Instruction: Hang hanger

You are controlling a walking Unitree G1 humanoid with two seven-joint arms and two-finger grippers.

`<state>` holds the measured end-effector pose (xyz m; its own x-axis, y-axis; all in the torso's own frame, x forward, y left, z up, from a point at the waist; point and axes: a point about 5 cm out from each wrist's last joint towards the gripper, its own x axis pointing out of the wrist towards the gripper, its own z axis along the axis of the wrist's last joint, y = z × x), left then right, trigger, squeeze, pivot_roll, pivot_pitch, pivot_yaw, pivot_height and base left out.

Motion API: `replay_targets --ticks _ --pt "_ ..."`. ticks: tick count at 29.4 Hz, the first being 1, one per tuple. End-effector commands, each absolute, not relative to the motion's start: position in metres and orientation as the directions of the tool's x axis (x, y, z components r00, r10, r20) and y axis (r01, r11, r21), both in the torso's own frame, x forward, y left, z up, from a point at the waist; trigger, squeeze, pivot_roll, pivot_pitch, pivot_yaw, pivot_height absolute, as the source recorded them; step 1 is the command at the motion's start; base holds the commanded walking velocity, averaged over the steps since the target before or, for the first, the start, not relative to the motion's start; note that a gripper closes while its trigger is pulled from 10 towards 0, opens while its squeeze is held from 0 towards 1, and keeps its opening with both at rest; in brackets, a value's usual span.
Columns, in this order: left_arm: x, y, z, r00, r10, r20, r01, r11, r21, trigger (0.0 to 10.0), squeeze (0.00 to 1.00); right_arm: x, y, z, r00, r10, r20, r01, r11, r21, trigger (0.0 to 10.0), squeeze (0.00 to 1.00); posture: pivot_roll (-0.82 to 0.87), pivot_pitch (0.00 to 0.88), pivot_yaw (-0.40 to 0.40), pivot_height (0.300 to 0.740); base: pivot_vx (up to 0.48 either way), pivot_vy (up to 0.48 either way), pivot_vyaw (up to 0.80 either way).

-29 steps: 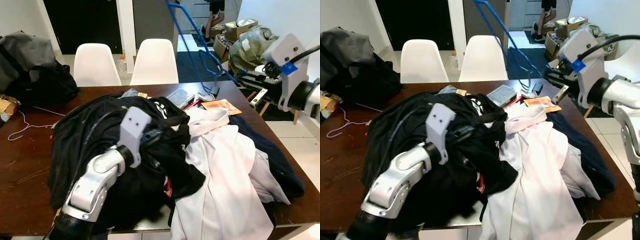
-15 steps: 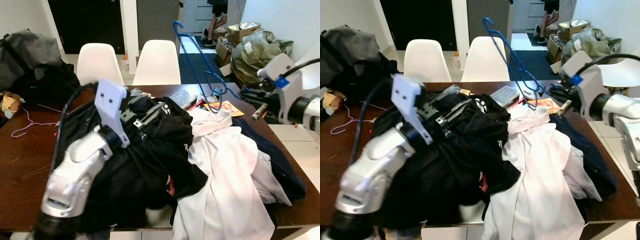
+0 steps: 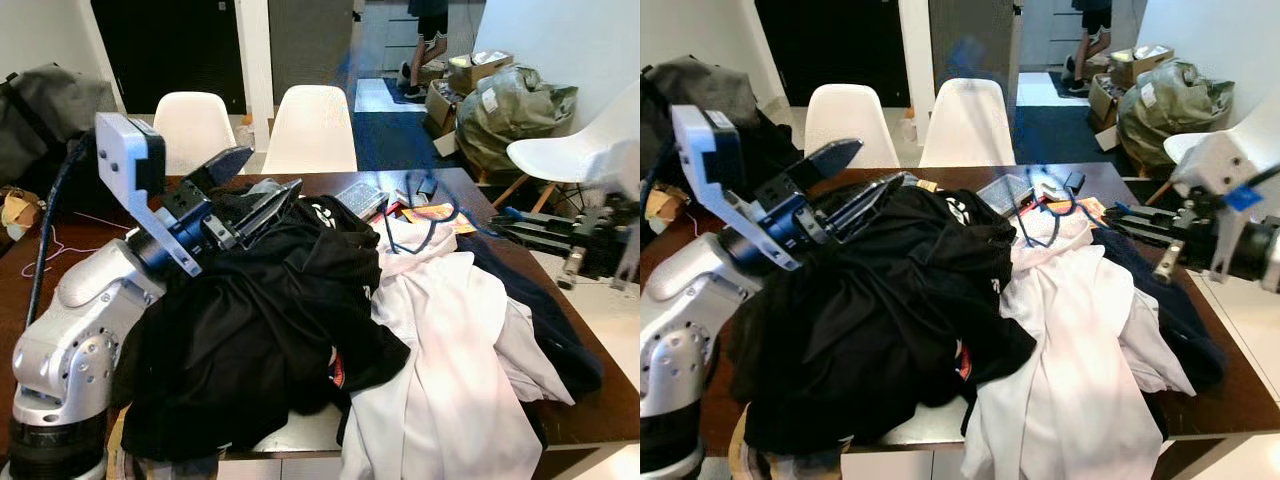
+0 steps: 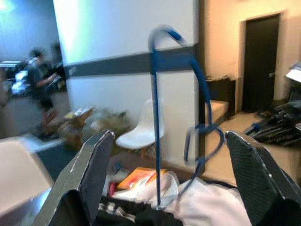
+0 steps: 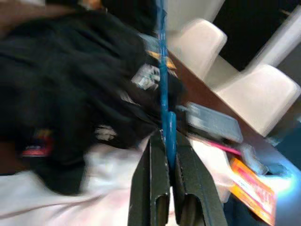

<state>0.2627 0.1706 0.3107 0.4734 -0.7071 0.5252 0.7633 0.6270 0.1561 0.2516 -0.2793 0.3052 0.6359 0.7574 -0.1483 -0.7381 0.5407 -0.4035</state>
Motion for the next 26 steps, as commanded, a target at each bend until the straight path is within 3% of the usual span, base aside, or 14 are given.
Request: replay_targets --ticks 1,3,14,16,26 --pt "0.257 0.188 0.326 0.413 -0.694 0.589 0.757 0.622 0.202 10.0 0.00 0.240 -0.280 0.319 0.588 0.799 -0.121 -0.761 0.497 -0.417 10.0 0.00 -0.08 0.000 0.001 0.736 0.000 0.000 0.00" --pt "0.252 0.189 0.323 0.346 -0.775 0.528 0.791 0.544 0.280 10.0 0.00 0.234 -0.277 0.325 0.553 0.826 -0.110 -0.777 0.463 -0.427 10.0 0.00 -0.09 0.000 0.004 0.736 0.000 0.000 0.00" --pt "0.255 0.178 0.308 0.290 -0.866 0.409 0.847 0.431 0.312 10.0 0.00 0.225 -0.265 0.336 0.473 0.876 -0.092 -0.801 0.384 -0.459 10.0 0.00 -0.09 0.000 0.013 0.736 0.000 0.000 0.00" --pt "0.256 0.173 0.306 0.228 -0.902 0.365 0.882 0.351 0.316 10.0 0.00 0.218 -0.255 0.343 0.413 0.906 -0.094 -0.815 0.321 -0.482 10.0 0.00 -0.09 0.000 0.021 0.736 0.000 0.000 0.00" --pt "0.257 0.170 0.314 0.158 -0.914 0.374 0.904 0.286 0.317 10.0 0.00 0.213 -0.239 0.350 0.337 0.936 -0.099 -0.821 0.242 -0.517 10.0 0.00 -0.09 0.000 0.031 0.736 0.000 0.000 0.00"
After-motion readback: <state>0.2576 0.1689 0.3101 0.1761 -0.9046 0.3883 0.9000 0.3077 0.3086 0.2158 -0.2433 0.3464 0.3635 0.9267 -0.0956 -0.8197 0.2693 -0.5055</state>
